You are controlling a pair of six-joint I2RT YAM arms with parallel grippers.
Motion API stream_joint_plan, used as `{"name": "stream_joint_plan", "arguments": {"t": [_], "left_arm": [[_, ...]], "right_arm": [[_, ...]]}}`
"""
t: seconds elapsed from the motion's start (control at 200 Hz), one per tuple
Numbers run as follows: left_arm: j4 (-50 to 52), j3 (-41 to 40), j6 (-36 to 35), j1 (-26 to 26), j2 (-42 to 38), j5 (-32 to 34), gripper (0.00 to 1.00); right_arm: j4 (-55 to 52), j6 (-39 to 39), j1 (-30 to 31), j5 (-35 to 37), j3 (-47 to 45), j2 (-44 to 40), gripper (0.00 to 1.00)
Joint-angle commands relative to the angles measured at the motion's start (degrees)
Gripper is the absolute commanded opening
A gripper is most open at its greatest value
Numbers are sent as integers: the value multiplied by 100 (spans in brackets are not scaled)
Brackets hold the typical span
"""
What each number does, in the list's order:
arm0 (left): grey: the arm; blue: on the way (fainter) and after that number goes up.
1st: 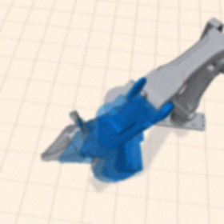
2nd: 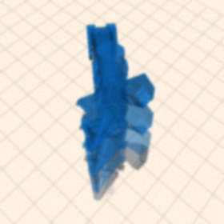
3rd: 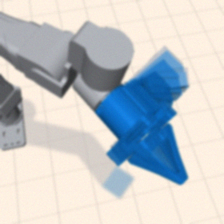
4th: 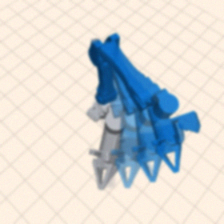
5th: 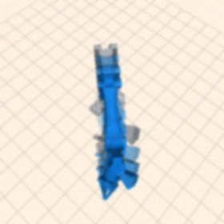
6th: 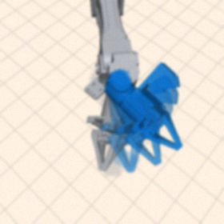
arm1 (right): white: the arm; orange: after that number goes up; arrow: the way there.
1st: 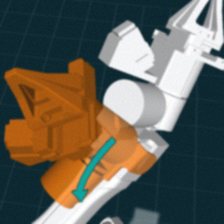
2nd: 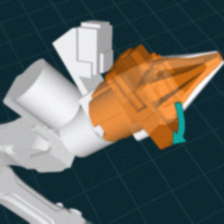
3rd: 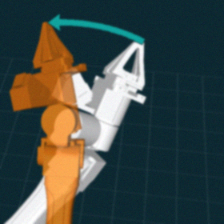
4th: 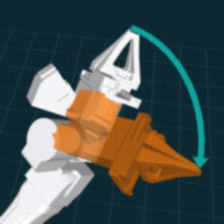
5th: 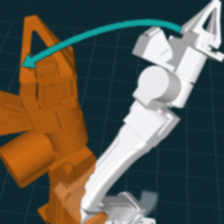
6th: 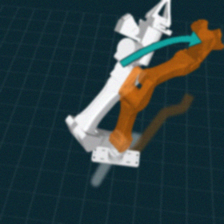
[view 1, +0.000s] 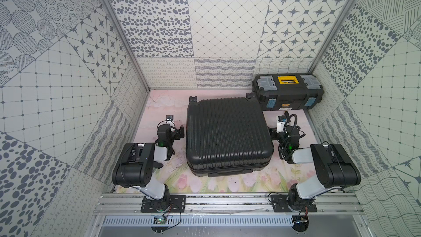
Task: Open the suitcase zippers
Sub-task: Adjust the suitcase at the center of the board.
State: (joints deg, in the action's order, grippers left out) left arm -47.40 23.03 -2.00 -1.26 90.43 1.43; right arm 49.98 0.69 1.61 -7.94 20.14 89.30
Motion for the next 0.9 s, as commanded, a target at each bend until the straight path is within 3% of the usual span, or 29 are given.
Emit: {"name": "stream_joint_plan", "arguments": {"t": [0.0, 0.115, 0.21, 0.26, 0.345, 0.47, 0.61, 0.66, 0.735, 0.785, 0.845, 0.896], "left_arm": [[-457, -65, -120, -121, 32, 387, 99], [-1493, -573, -56, -460, -38, 1761, 99], [-970, -513, -265, -704, -640, 2108, 99], [-423, -413, -401, -878, -1177, 2355, 99], [89, -106, -714, -1267, -2002, 2702, 99], [2475, 915, -697, -1835, -3217, 3022, 99], [5184, 1918, 106, -2041, -4428, 2177, 99], [6134, 2323, 710, -2078, -4646, 2247, 99], [7932, 3167, 1954, -2080, -4653, 2224, 99], [8899, 3716, 2121, -2077, -4545, 1466, 99], [9330, 4060, 2012, -2082, -4405, 322, 99], [9340, 4024, 2388, -2080, -4347, 28, 99]], "right_arm": [[120, 67, -46, -141, 149, -50, 99], [481, 67, -37, -105, -56, -113, 99], [880, 25, 33, 130, -472, -681, 99], [-283, 102, 165, 300, -300, -1524, 99], [-2980, 75, 599, 826, 780, -2800, 99], [-4309, 201, 1348, 1100, 1735, -3608, 99], [-5132, -209, 2165, 1529, 2442, -4381, 99], [-5772, -1016, 2304, 1784, 2874, -4455, 99], [-7514, -2324, 2280, 1540, 3742, -4453, 99], [-7534, -2536, 2270, 1182, 3770, -4588, 99], [-7458, -2823, 2234, 798, 3653, -4778, 99], [-7579, -2972, 2157, 398, 3689, -4767, 99]]}}
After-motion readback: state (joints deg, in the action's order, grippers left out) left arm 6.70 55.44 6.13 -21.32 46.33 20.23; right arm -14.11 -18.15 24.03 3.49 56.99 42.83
